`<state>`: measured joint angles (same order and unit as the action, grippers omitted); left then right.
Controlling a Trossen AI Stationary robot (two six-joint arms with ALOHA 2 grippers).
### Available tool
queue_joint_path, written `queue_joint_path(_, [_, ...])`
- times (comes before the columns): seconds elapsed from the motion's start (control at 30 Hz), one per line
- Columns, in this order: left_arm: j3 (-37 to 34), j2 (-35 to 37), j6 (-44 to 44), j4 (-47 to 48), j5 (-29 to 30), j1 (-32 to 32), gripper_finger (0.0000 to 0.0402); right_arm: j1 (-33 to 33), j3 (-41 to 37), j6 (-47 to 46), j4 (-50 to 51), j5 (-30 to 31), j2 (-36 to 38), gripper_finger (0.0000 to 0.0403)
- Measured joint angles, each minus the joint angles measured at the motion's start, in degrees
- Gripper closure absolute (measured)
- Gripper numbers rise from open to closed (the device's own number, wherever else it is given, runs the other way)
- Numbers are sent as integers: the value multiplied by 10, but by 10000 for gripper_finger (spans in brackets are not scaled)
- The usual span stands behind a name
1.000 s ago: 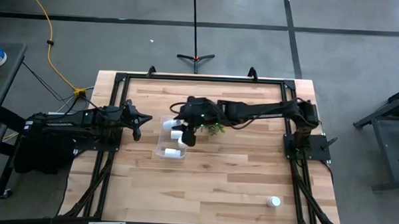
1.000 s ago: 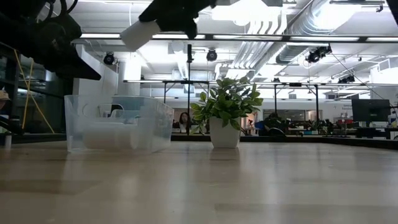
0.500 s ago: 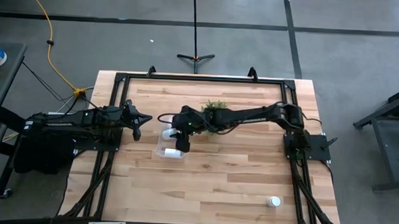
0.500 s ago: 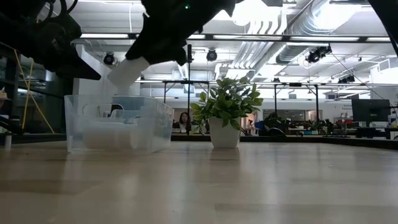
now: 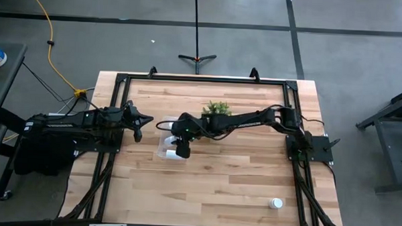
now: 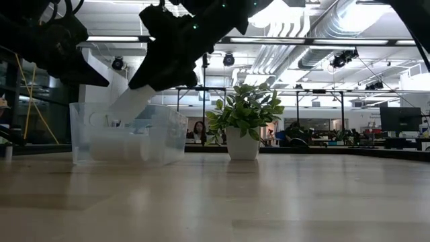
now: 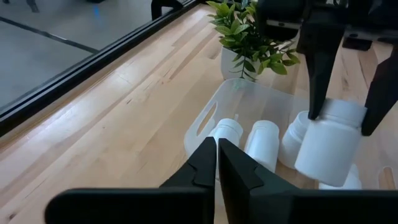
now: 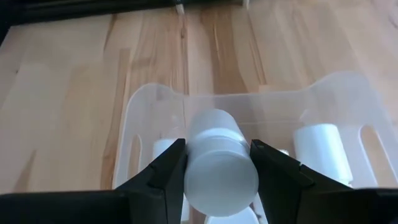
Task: Pick and place pill bottles into a basket
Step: Put the white pill bottle into the transparent bin
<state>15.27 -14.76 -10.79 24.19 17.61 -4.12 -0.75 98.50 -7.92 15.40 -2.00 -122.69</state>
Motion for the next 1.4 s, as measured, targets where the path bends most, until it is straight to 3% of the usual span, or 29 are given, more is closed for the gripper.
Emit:
queue_joint_path(0.2, [0,0,0,3,1,0,381,0,0,4,16,-2,0,256])
queue_joint_path(0.5, [0,0,-2,0,2,0,345,0,0,8,15,-8,0,256])
queue_joint_path(0.67, [0,0,-1,3,2,0,380,0,0,9,24,-8,0,250])
queue_joint_path(0.83, [-1,0,0,4,2,0,373,0,0,9,24,-9,0,223])
queue_joint_path(1.0, [-1,0,-2,4,8,0,339,0,0,9,24,-9,1,244])
queue_joint_path(1.2, [-1,0,-4,5,10,0,380,0,0,9,24,-9,1,272])
queue_joint_path(1.4, [-1,0,-5,10,11,0,367,4,0,33,29,2,2,273])
